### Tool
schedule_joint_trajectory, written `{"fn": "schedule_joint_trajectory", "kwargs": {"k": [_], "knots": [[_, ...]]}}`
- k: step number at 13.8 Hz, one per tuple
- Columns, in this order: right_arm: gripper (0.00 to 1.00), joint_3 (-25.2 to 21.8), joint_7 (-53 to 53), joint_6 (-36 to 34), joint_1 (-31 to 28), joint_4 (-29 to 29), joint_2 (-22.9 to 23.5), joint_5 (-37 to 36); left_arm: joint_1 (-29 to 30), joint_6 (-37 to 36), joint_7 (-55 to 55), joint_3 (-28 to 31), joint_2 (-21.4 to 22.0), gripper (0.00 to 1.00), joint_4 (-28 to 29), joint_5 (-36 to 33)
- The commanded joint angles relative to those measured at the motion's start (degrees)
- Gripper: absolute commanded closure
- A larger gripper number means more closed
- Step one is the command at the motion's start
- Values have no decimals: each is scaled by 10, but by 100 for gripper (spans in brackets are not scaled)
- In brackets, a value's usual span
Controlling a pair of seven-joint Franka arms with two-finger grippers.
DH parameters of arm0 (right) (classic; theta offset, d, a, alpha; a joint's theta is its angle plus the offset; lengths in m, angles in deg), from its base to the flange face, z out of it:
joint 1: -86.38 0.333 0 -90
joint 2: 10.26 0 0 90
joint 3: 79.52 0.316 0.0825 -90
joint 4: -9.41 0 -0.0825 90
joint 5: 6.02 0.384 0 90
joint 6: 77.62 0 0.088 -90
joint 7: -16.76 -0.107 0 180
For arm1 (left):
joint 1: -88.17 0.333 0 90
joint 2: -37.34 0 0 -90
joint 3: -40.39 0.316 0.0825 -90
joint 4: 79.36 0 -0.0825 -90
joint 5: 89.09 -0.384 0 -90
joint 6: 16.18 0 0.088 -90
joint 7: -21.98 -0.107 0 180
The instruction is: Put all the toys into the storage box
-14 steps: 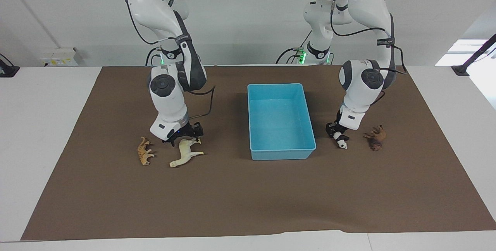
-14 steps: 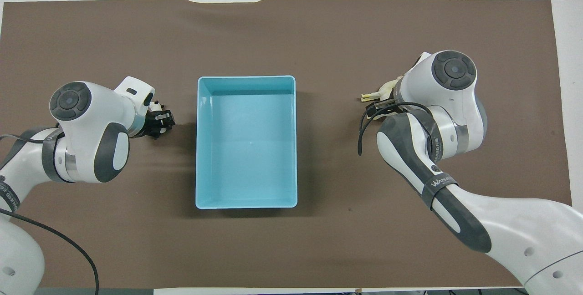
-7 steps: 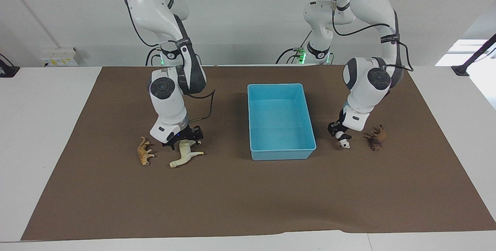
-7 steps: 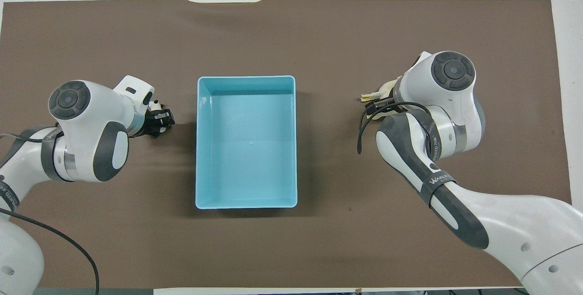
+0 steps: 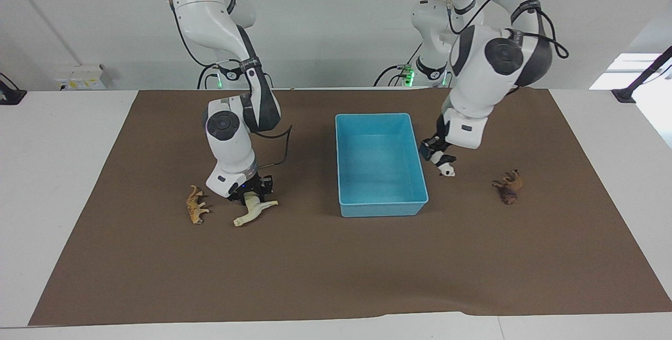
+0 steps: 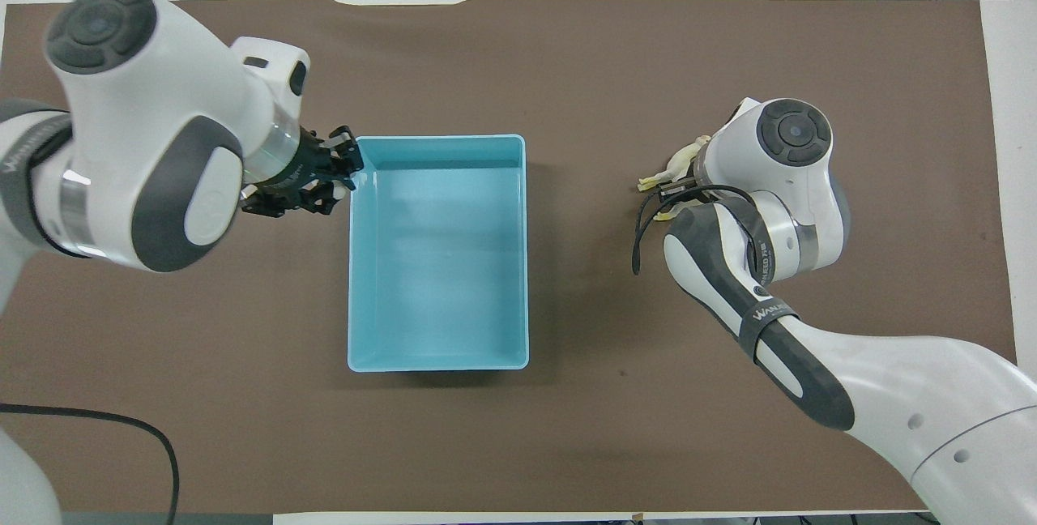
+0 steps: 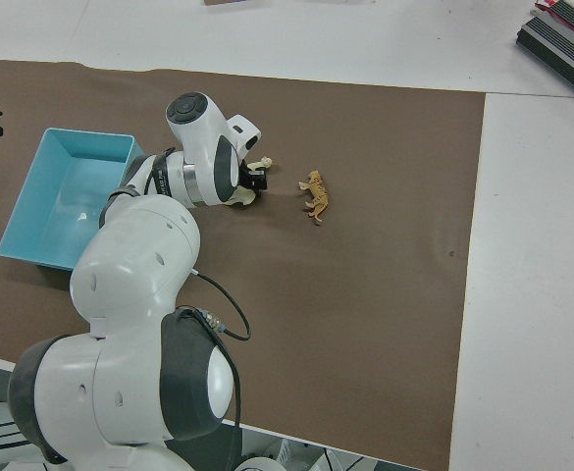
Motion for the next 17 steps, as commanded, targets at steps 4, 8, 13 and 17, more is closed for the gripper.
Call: {"fn": "schedule_joint_trajectory", "kwargs": {"k": [4, 8, 13, 17], "knots": [[100, -2, 6, -106, 7, -49, -15, -38, -63, 117, 87, 10, 40, 0, 117, 5], [100, 1, 4, -255, 7, -142, -63, -29, -7, 43, 55, 15, 51, 0, 91, -54], [100, 3, -175, -335, 138, -291, -24, 13, 208, 73, -303, 17, 47, 0, 101, -61], [100, 2, -249, -271, 247, -326, 32, 44, 305, 151, -445, 17, 19, 0, 127, -86]]}}
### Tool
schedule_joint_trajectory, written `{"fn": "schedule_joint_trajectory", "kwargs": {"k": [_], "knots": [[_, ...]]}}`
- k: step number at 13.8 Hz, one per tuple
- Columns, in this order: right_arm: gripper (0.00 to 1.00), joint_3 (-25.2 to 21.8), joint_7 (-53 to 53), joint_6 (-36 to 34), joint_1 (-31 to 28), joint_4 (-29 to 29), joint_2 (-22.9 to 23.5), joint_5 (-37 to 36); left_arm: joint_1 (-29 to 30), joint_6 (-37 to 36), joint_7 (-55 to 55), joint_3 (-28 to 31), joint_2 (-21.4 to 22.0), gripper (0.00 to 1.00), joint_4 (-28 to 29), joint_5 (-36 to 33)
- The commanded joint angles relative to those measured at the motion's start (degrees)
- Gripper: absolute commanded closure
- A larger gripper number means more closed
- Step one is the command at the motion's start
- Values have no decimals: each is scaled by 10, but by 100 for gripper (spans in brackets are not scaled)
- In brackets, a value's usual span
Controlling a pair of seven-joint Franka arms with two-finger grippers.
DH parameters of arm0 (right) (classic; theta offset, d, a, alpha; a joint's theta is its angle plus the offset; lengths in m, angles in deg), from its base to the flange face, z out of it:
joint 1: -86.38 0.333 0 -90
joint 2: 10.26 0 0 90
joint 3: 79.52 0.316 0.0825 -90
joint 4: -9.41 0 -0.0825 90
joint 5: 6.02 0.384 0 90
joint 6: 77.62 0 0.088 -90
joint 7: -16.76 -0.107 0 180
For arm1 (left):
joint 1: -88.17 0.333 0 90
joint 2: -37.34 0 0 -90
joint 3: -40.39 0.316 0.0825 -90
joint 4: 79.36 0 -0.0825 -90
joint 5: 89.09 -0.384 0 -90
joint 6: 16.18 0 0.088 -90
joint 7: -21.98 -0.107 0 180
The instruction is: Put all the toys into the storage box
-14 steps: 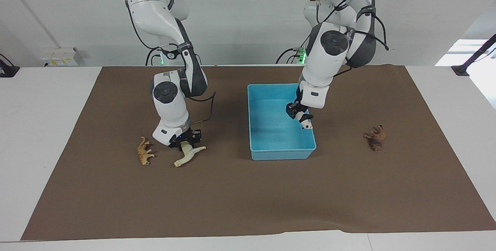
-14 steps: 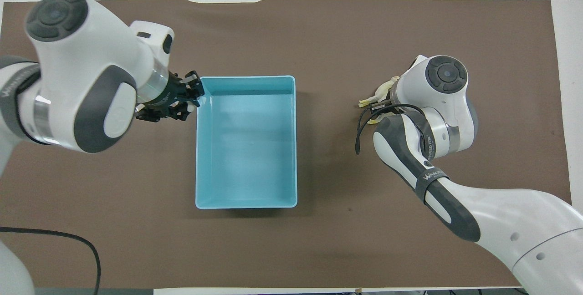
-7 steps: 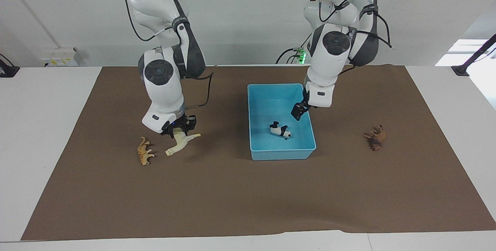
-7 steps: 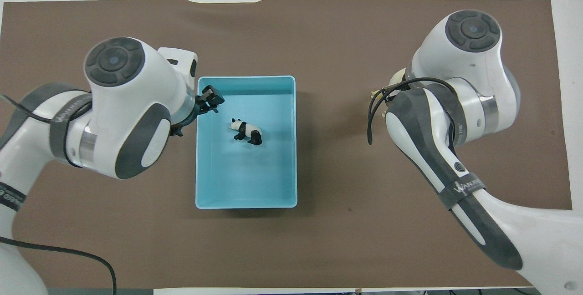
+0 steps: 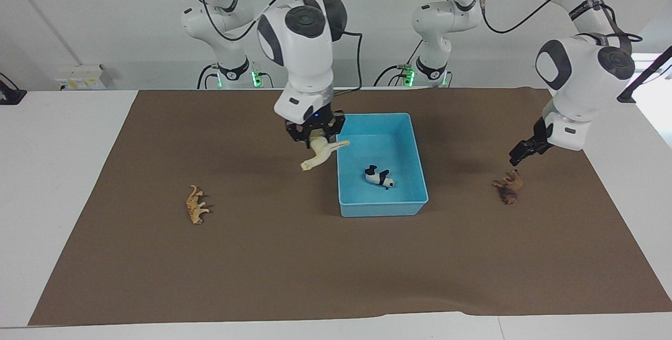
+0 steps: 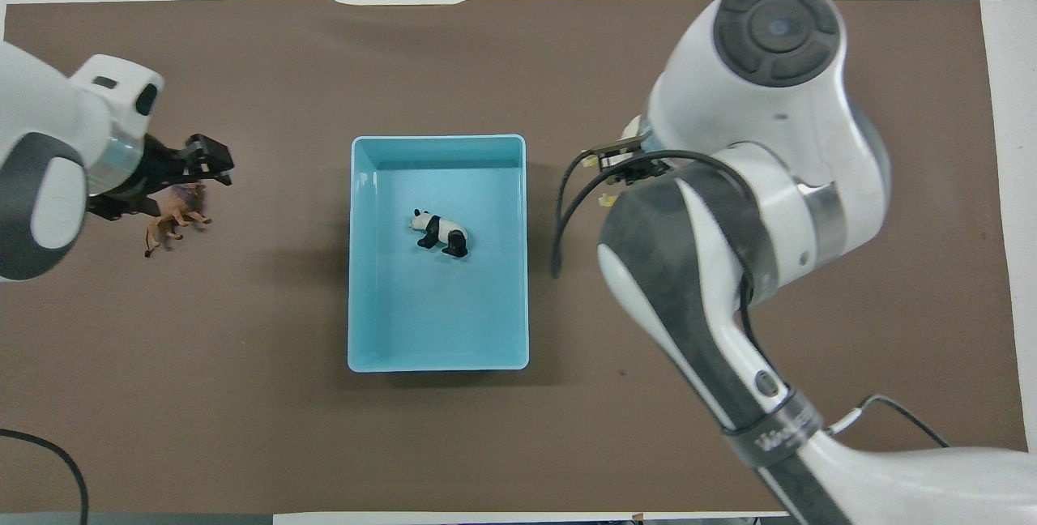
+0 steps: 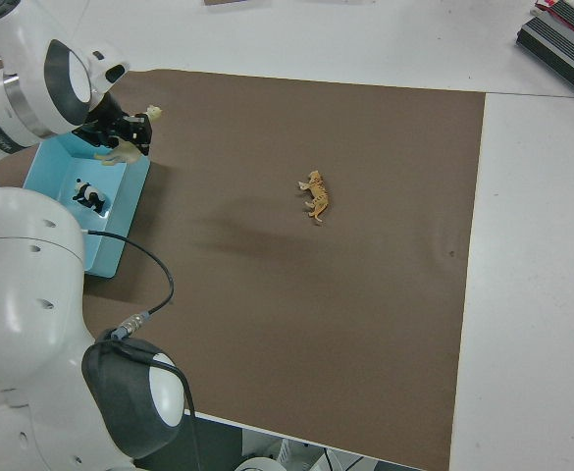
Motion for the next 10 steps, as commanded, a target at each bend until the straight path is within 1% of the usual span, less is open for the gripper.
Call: {"fn": "schedule_joint_trajectory", "kwargs": {"k": [1, 2, 3, 4, 5, 7, 10], "knots": [[100, -3, -72, 66, 68, -34, 80, 5, 36, 88, -38, -9, -10, 0, 51, -18], [100, -7, -86, 100, 87, -25, 100, 2, 41, 117, -31, -9, -9, 0, 69, -17], [100, -7, -87, 127, 90, -4, 109, -5, 52, 147, -31, -9, -10, 0, 80, -18], [100, -6, -89, 158, 91, 30, 109, -9, 56, 158, -41, -9, -12, 0, 83, -19], [1, -7, -90, 171, 91, 47, 107, -10, 57, 159, -68, -9, -12, 0, 89, -19], [0, -7, -95, 145, 89, 36, 105, -8, 61, 157, -116, -9, -12, 0, 103, -19], [0, -10, -102, 77, 76, -15, 108, -7, 47, 163, -118, -10, -19, 0, 125, -19]]}}
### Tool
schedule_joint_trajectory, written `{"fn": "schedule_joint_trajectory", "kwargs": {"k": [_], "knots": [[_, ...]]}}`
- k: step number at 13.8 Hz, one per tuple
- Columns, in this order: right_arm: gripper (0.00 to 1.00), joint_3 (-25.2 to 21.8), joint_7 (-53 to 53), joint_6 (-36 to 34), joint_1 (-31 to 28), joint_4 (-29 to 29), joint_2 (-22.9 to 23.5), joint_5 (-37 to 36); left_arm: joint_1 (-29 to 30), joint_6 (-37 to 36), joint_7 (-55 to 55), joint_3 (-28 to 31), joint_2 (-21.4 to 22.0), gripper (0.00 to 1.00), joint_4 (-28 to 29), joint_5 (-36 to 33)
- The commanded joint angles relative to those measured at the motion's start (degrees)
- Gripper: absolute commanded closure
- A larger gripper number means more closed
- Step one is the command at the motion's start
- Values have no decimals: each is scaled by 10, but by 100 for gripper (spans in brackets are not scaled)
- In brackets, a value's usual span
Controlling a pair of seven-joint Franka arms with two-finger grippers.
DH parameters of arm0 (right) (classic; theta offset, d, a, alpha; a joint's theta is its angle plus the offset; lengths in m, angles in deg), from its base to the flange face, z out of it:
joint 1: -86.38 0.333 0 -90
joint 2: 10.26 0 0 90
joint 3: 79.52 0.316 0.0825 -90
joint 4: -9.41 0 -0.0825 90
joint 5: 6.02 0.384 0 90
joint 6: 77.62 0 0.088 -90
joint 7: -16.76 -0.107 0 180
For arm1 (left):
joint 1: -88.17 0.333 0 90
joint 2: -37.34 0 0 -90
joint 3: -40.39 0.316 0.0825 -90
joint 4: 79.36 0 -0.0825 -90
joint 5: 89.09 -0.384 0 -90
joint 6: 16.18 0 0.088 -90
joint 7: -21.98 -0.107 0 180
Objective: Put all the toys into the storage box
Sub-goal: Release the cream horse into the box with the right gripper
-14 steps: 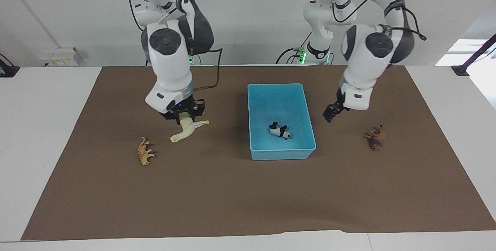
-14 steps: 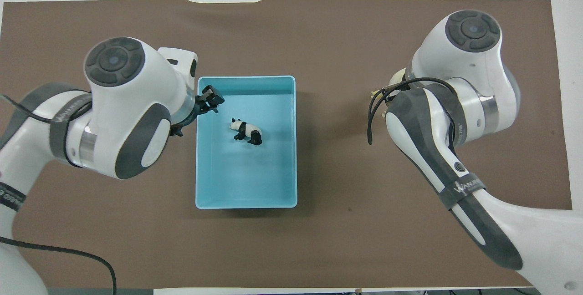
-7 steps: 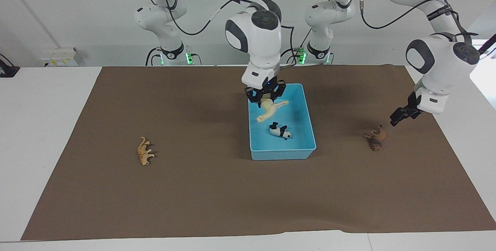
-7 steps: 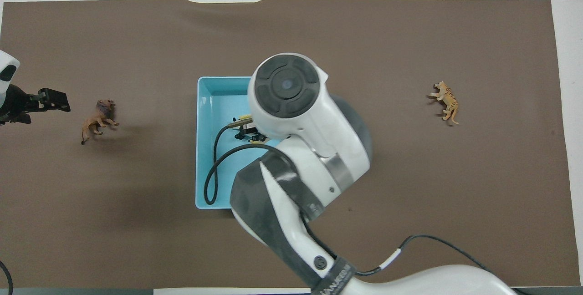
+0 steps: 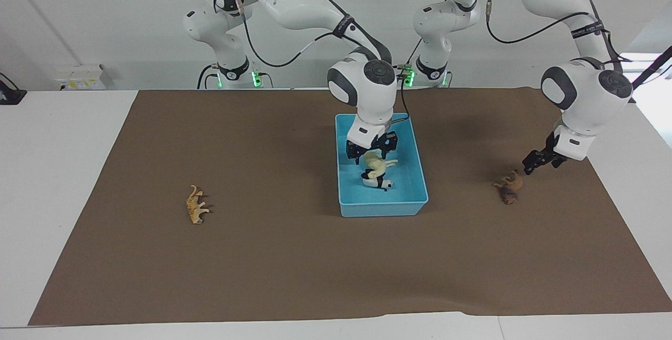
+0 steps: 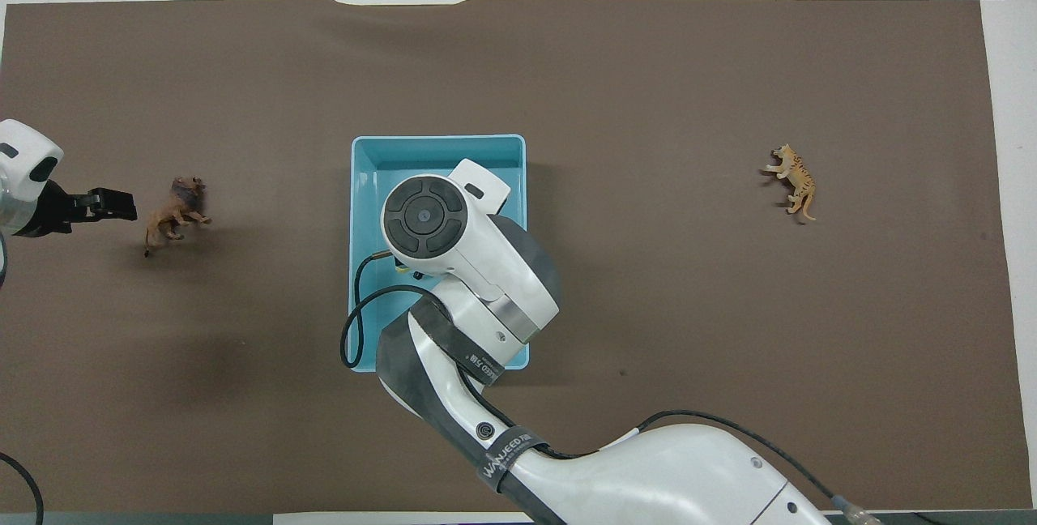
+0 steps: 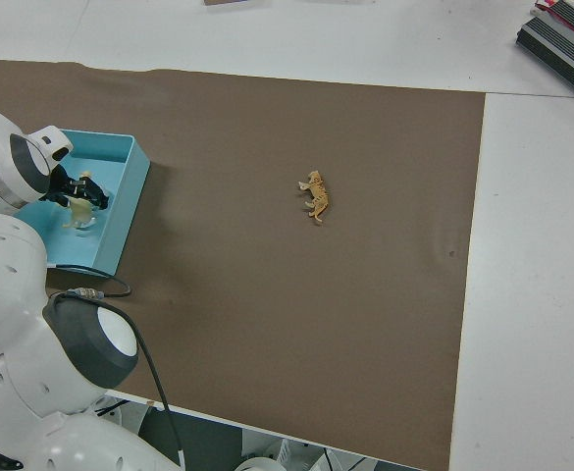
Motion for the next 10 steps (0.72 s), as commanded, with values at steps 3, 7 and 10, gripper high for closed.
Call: {"fn": "schedule_joint_trajectory", "kwargs": {"k": [3, 7, 10], "knots": [[0, 0, 2, -72, -76, -29, -53, -4, -6, 42, 3, -4, 0, 0, 33, -8], [0, -1, 191, -126, -213, -13, -101, -8, -34, 98, 106, -4, -48, 0, 20, -6], [0, -3, 320, -113, -282, 50, -124, -13, -27, 93, 103, -4, -47, 0, 24, -9]]}}
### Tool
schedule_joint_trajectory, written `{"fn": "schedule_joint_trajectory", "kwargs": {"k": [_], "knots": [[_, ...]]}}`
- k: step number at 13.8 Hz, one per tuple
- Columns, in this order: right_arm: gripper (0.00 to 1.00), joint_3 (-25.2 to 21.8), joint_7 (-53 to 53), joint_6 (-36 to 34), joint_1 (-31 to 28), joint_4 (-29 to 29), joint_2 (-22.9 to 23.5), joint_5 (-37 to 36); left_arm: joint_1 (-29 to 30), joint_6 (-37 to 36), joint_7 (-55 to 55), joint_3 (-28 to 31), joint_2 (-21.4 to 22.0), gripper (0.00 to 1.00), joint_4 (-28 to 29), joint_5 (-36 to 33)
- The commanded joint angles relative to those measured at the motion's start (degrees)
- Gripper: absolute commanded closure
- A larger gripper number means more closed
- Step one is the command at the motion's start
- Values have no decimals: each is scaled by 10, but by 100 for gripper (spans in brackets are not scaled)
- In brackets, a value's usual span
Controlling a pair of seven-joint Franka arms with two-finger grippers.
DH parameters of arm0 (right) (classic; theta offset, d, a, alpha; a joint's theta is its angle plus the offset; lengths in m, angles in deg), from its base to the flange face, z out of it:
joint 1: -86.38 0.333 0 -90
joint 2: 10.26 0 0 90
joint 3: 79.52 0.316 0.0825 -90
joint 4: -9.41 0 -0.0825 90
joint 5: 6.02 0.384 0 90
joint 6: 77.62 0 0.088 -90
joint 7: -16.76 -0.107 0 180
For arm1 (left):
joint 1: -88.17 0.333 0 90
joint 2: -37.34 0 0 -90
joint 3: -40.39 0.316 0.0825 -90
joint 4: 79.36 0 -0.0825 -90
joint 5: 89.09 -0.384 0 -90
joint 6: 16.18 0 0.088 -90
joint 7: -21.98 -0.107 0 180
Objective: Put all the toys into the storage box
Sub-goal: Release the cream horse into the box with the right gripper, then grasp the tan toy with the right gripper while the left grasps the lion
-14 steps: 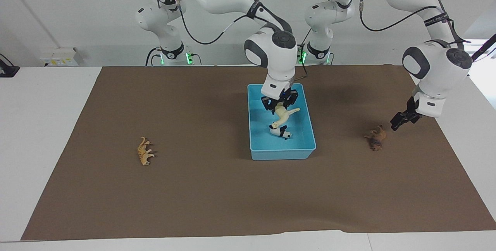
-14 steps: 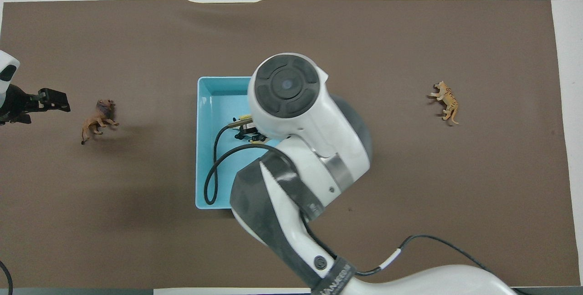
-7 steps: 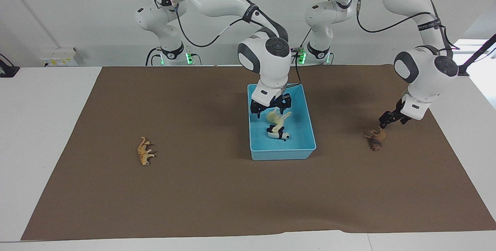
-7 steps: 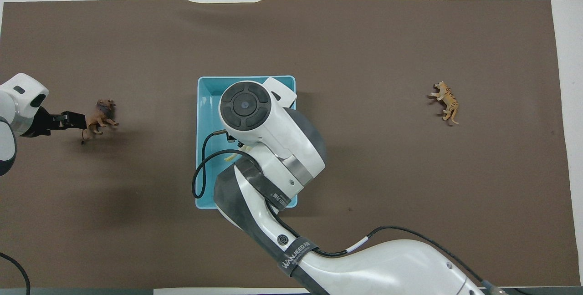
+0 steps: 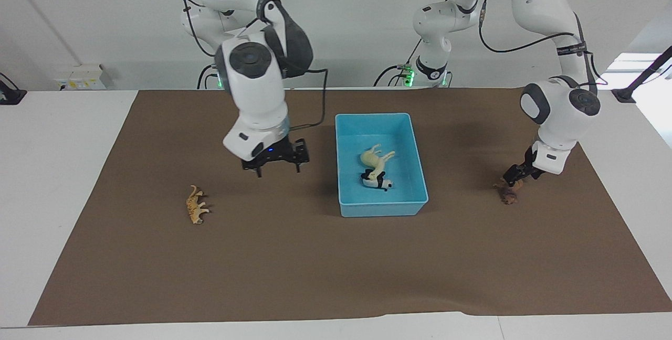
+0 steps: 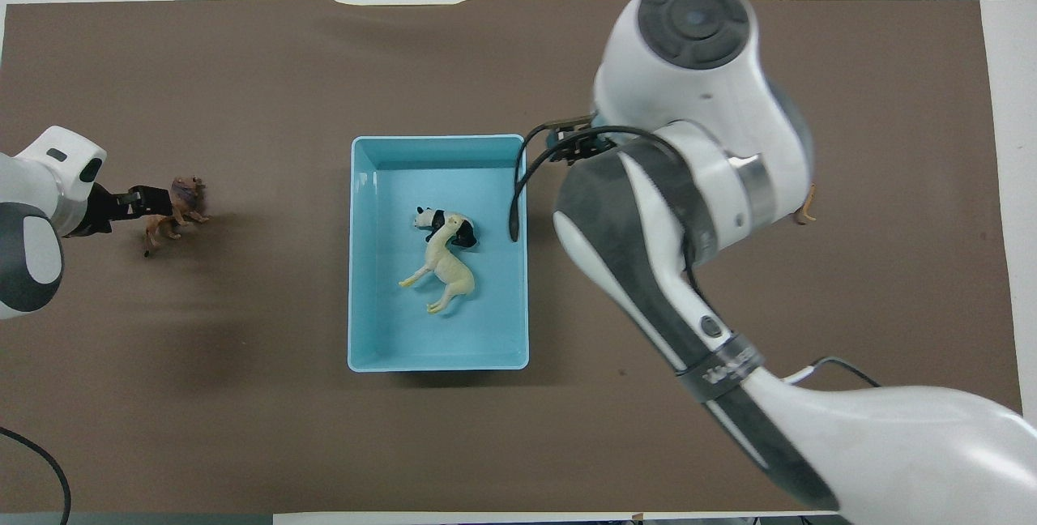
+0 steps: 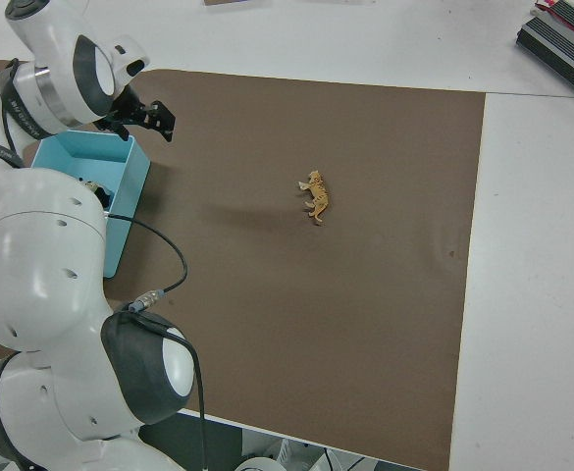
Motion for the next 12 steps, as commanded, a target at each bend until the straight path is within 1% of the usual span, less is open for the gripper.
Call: {"fn": "schedule_joint_trajectory", "kwargs": {"k": [1, 4, 5, 7, 8, 9, 11, 12], "knots": [[0, 8, 98, 46, -51, 105, -39, -22, 1, 12, 4, 6, -3, 0, -1, -9], [0, 8, 230, 186, -121, 250, -84, -28, 0, 31, -10, 6, -5, 0, 2, -9], [0, 8, 261, 228, -135, 289, -95, -28, 0, 31, -11, 5, -5, 0, 6, -9], [0, 8, 305, 328, -154, 348, -103, -28, 1, 23, -21, 5, -4, 0, 12, -9], [0, 8, 306, 357, -162, 365, -103, -28, -2, 22, -22, 5, -4, 0, 12, -9], [0, 8, 301, 362, -168, 368, -102, -28, 0, 22, -24, 5, -2, 0, 19, -9], [0, 8, 297, 389, -182, 370, -82, -27, -2, 23, -38, 5, 2, 0, 32, -9], [0, 8, 303, 411, -183, 381, -74, -27, -6, 24, -38, 5, 2, 0, 36, -9]]}}
